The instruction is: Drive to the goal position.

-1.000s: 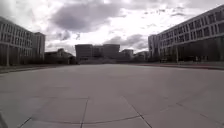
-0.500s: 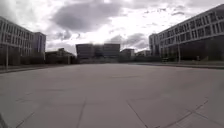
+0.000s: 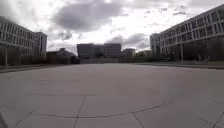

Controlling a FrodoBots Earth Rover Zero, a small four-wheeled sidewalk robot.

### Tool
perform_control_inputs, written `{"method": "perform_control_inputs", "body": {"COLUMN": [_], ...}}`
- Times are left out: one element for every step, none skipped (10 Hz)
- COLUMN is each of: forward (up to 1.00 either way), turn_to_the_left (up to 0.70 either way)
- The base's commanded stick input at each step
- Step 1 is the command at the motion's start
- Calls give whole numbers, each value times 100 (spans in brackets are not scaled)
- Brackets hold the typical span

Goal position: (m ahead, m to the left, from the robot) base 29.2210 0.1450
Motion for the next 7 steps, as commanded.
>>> {"method": "perform_control_inputs", "body": {"forward": [70,70,70,70,70,70,70], "turn_to_the_left": [1,1,1,1,1,1,1]}}
